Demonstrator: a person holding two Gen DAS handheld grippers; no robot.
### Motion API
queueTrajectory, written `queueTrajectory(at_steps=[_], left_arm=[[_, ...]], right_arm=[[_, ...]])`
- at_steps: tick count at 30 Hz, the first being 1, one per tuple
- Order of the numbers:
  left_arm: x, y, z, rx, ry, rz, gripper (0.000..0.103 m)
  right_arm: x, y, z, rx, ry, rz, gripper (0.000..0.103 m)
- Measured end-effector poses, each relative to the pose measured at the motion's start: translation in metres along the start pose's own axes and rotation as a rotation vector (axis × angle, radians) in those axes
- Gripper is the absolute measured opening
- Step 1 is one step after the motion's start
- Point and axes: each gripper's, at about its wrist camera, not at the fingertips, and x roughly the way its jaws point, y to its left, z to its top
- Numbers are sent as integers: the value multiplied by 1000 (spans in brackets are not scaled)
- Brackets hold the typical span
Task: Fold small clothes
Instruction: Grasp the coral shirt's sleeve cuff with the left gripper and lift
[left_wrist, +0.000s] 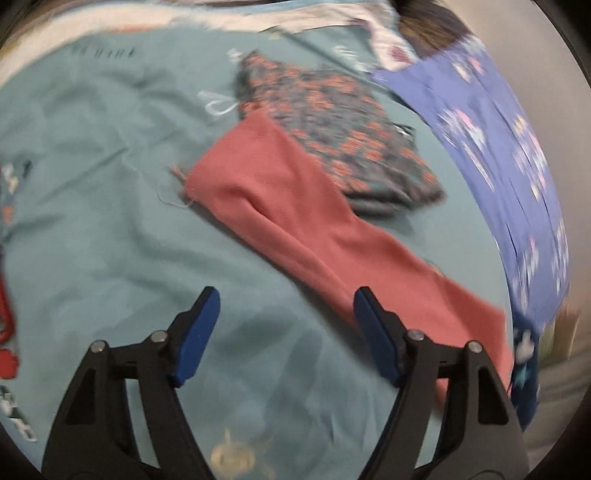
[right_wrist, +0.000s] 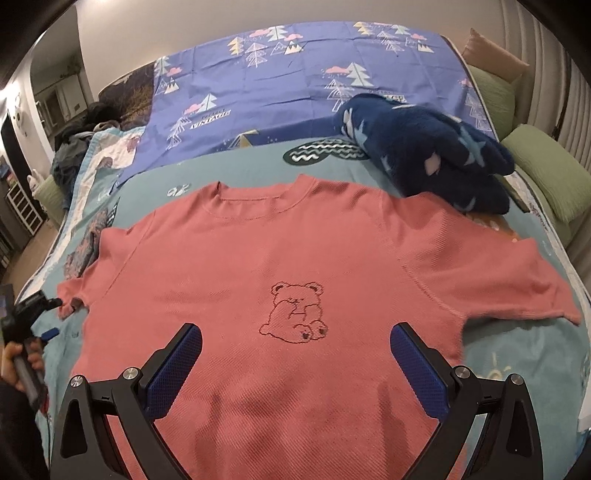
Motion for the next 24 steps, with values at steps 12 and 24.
queueTrajectory(at_steps=[12, 24], left_arm=[[24, 18, 46, -255, -53, -99, 7], [-139, -194, -32, 461, -375, -268, 7]], right_arm=[[14, -1, 0, -32, 11, -21, 103], [3, -23, 1, 33, -25, 10, 103]])
